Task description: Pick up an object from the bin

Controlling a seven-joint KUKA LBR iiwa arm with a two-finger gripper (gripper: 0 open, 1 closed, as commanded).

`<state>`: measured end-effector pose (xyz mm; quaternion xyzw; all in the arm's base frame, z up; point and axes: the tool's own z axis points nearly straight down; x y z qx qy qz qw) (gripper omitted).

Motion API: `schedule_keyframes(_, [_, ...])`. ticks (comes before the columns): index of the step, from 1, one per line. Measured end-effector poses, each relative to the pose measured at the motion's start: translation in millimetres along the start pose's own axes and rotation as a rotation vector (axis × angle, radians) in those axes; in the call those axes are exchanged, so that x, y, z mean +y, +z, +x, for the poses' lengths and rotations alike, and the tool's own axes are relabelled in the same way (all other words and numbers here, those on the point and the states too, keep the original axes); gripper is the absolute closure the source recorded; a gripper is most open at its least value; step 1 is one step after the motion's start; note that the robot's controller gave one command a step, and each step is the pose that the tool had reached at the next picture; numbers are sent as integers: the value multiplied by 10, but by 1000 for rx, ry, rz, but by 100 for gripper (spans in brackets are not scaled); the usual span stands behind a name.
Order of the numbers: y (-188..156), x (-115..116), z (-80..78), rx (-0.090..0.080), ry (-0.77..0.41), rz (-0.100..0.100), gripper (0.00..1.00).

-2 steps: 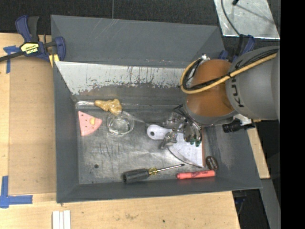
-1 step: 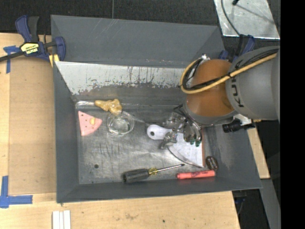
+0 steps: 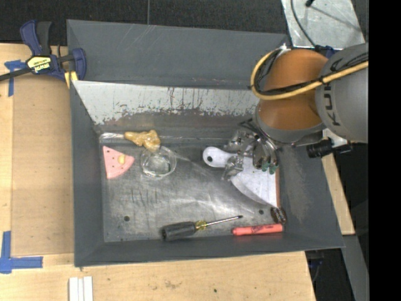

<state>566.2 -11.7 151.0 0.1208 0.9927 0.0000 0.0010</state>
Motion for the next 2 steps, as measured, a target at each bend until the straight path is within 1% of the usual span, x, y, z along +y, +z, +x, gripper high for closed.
schedule_keyframes(1, [0,0,0,0,0,0,100])
schedule_keyframes(2, [-773,-19,-43,1,47,0,100])
